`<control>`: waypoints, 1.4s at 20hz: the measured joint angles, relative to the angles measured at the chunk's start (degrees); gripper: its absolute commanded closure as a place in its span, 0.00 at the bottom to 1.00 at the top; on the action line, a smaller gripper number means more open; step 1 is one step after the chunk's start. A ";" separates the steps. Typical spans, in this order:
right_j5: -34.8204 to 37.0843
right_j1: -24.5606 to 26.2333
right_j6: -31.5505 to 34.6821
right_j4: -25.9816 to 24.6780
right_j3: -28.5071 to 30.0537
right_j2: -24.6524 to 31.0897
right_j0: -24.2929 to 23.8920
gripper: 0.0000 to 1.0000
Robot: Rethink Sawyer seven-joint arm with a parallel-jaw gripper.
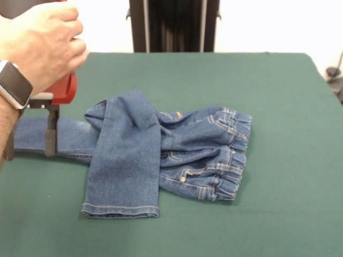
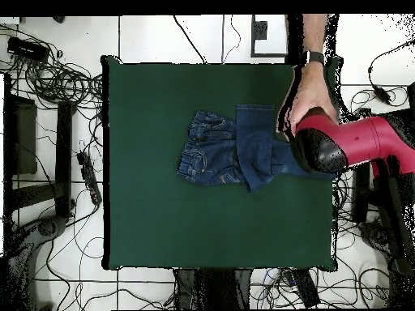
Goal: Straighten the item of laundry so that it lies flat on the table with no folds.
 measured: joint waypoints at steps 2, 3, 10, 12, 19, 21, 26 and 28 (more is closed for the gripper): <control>1.89 1.73 -0.01 2.88 -2.28 -0.50 0.88 0.00; 3.81 3.34 -0.01 5.12 -4.31 -0.88 1.74 0.00; 10.63 10.02 0.00 13.08 -13.22 -3.03 6.63 0.00; 10.81 11.11 0.00 14.42 -14.74 -4.15 7.91 0.00; 10.82 13.03 0.00 17.07 -17.15 -7.75 10.52 0.00; 10.79 13.23 0.00 17.64 -17.47 -8.79 10.93 0.00; 10.82 13.26 0.00 18.73 -17.72 -10.44 11.15 0.00; 10.81 13.25 0.00 19.19 -17.86 -11.44 11.14 0.00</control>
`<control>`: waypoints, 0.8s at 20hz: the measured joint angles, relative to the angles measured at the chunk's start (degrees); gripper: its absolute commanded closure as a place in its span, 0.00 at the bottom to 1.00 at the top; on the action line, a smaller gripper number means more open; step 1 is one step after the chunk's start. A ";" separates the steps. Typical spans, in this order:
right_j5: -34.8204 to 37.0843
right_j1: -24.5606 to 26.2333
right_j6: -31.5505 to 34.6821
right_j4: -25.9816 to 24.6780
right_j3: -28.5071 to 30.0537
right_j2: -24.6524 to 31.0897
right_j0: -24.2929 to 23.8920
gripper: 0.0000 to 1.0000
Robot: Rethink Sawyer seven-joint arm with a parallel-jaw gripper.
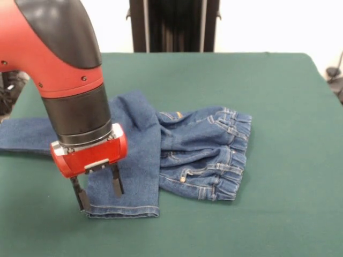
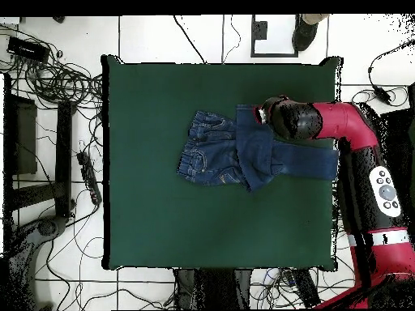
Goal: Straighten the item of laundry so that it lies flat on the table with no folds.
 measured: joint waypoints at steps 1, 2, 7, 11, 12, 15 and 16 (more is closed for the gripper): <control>-0.01 0.00 0.00 0.09 -0.01 -0.22 0.00 0.00; -0.01 -0.01 0.00 0.24 -0.02 -0.64 0.00 0.00; -0.01 0.01 0.00 0.86 -0.38 -2.48 0.08 0.00; -0.01 0.01 0.00 1.56 -0.80 -3.28 0.11 0.00; -0.01 0.01 0.00 1.74 -0.92 -3.45 0.14 0.00; -0.01 0.02 0.00 2.35 -1.46 -4.11 0.31 0.00; -0.02 0.02 0.00 2.57 -1.64 -4.33 0.38 0.00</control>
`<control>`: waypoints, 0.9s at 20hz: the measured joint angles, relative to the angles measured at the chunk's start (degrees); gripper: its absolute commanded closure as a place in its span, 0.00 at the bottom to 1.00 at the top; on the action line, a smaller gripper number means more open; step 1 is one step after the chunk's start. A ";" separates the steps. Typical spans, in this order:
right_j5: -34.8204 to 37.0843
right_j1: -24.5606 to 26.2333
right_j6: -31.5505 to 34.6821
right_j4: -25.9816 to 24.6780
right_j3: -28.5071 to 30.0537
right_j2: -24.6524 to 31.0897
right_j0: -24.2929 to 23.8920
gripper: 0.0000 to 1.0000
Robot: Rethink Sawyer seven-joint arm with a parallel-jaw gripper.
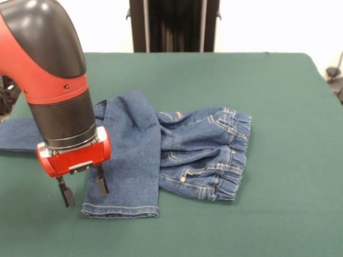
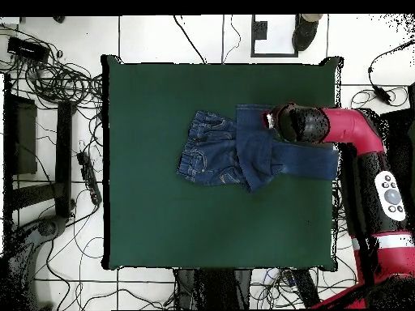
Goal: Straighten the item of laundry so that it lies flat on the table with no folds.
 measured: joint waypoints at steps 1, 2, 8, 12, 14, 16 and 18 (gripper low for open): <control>0.01 0.00 0.00 0.14 -0.12 -0.12 0.04 0.00; 0.01 0.00 0.00 0.19 -0.17 -0.16 0.06 0.00; 0.01 -0.01 0.00 0.31 -0.31 -0.32 0.23 0.00; 0.01 -0.01 0.00 0.31 -0.32 -0.45 0.27 0.00; 0.00 -0.01 0.00 0.32 -0.32 -0.54 0.27 0.00; -0.02 -0.01 0.00 0.34 -0.32 -0.87 0.28 0.00; -0.50 0.01 0.00 0.33 -0.32 -1.89 0.34 0.00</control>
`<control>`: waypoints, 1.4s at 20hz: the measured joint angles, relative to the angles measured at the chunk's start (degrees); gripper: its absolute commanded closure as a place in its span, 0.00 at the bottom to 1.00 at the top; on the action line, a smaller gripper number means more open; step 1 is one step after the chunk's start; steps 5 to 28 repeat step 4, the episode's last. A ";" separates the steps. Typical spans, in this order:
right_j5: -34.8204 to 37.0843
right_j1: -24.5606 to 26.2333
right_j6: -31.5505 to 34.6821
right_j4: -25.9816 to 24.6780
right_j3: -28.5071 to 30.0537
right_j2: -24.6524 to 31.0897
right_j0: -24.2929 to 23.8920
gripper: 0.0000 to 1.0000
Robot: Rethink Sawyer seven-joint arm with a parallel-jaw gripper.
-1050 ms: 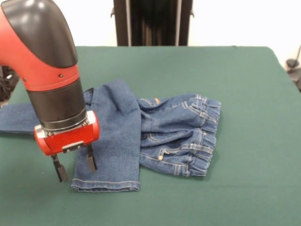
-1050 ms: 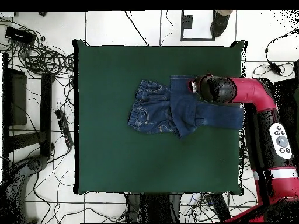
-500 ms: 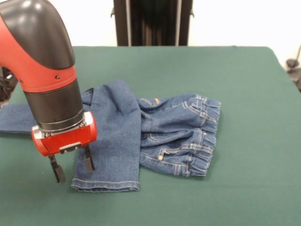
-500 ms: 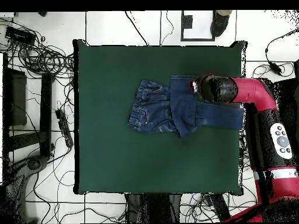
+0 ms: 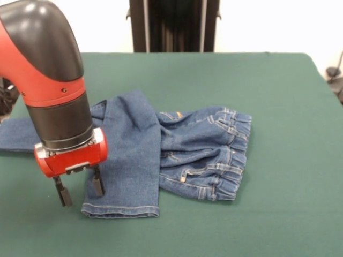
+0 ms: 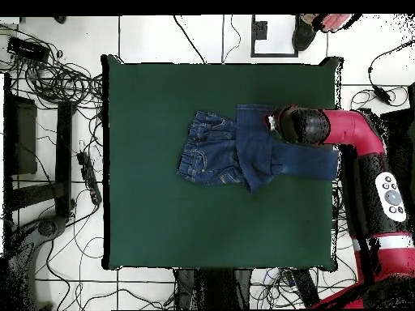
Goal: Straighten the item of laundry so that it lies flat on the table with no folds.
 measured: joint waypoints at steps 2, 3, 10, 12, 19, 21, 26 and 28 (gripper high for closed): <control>-0.33 0.00 0.00 0.01 0.00 -0.33 0.03 0.00; -0.49 0.00 0.00 0.01 -0.01 -0.47 0.04 0.00; -0.76 -0.01 0.00 0.02 -0.01 -0.71 0.09 0.00; -0.76 -0.01 0.00 0.02 -0.01 -0.71 0.09 0.00; -0.76 -0.01 0.00 0.02 -0.01 -0.71 0.09 0.00; -0.76 -0.01 0.00 0.02 -0.01 -0.71 0.09 0.00; -0.76 -0.01 0.00 0.02 -0.01 -0.71 0.09 0.00; -0.76 -0.01 0.00 0.02 -0.01 -0.71 0.09 0.00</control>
